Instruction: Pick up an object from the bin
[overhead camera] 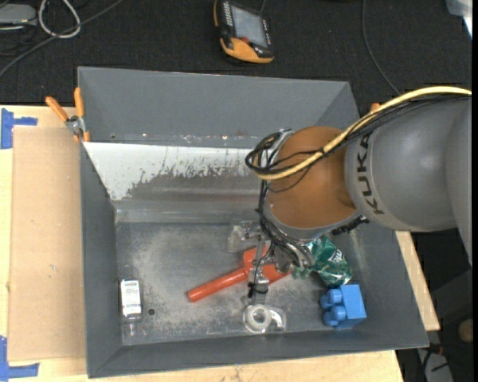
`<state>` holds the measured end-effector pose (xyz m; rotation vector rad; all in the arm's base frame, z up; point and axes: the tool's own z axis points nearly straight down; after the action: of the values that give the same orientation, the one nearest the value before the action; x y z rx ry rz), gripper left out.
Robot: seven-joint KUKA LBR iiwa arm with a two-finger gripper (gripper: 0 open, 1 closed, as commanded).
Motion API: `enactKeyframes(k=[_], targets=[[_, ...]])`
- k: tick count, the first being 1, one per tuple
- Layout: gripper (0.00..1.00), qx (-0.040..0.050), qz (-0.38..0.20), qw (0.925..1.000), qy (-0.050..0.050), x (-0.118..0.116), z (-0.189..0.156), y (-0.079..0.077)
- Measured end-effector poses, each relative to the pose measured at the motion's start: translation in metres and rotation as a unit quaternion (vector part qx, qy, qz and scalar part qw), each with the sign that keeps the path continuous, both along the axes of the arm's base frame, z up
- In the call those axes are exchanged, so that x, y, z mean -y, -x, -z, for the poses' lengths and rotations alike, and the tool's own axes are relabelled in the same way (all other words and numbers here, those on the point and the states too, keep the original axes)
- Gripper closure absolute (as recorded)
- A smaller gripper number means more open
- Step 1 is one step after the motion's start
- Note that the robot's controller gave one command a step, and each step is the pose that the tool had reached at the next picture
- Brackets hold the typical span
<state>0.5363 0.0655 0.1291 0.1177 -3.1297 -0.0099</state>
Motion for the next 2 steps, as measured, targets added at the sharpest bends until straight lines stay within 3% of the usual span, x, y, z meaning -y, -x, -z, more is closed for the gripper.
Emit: enactKeyframes(k=[1, 2], targets=[[0.0, -0.0026, 0.105, 0.9944, 0.004, 0.011, -0.101, -0.013], [0.0, -0.0016, 0.038, 0.9993, 0.002, 0.02, -0.044, -0.039]])
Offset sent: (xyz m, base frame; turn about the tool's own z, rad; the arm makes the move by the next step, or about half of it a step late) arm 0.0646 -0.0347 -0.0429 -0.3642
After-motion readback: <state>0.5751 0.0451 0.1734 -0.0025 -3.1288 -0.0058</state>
